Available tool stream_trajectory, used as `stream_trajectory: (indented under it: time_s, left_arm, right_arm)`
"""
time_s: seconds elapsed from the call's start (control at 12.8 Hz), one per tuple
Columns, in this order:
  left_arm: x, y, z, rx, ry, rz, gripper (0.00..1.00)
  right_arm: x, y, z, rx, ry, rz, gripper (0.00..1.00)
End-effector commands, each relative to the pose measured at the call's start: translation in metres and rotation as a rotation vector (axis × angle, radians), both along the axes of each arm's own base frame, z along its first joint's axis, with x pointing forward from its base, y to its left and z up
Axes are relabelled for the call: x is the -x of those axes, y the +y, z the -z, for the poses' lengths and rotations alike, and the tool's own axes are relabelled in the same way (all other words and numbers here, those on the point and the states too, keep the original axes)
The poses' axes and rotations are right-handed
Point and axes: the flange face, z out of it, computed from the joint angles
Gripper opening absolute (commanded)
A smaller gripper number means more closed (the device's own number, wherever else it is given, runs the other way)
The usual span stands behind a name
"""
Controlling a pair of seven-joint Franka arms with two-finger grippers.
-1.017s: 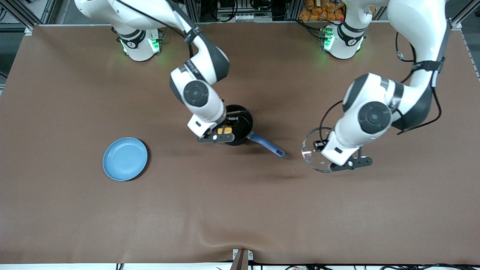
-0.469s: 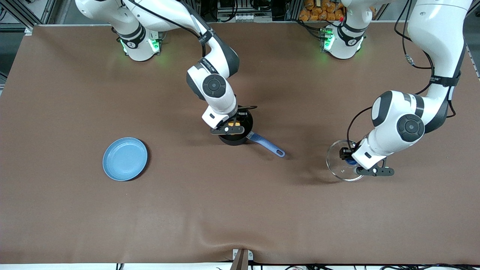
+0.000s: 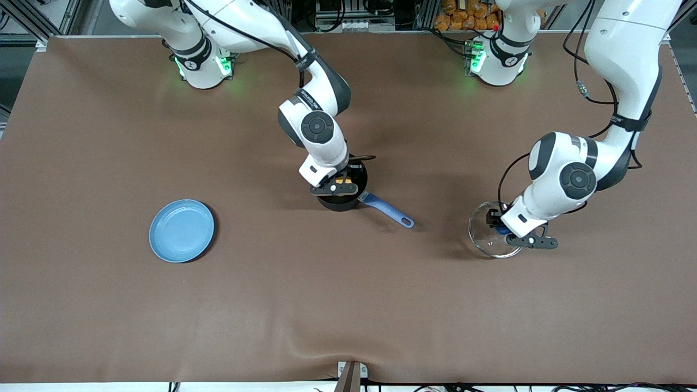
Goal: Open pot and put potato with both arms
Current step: 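Lower the lid with the left gripper while the right gripper lowers the potato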
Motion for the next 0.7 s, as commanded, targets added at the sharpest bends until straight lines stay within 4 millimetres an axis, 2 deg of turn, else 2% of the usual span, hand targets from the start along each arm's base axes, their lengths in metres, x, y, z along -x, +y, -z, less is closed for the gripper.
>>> stream_trajectory:
  time_s: [0.0, 0.23, 0.39, 0.47, 0.55, 0.63]
  left_arm:
    - [0.012, 0.002, 0.017, 0.009, -0.03, 0.021, 0.0]
    - [0.025, 0.006, 0.028, -0.001, 0.0, 0.025, 0.0]
    - [0.023, 0.022, 0.028, -0.027, -0.009, 0.035, 0.0]
    - [0.022, 0.024, 0.028, -0.042, -0.015, 0.053, 0.0]
    - [0.021, 0.024, 0.025, -0.046, -0.022, 0.054, 0.63]
    - [0.017, 0.027, 0.017, -0.049, -0.035, 0.05, 1.0]
  right_arm:
    - [0.005, 0.001, 0.011, 0.013, -0.019, 0.018, 0.0]
    - [0.008, 0.004, 0.023, 0.011, -0.027, 0.02, 0.0]
    - [0.009, 0.004, 0.029, 0.014, -0.025, 0.033, 0.0]
    - [0.012, 0.006, 0.03, 0.018, -0.021, 0.028, 0.0]
    - [0.012, 0.006, 0.029, 0.019, -0.019, 0.041, 0.0]
    - [0.01, 0.005, 0.029, 0.022, -0.014, 0.06, 0.23]
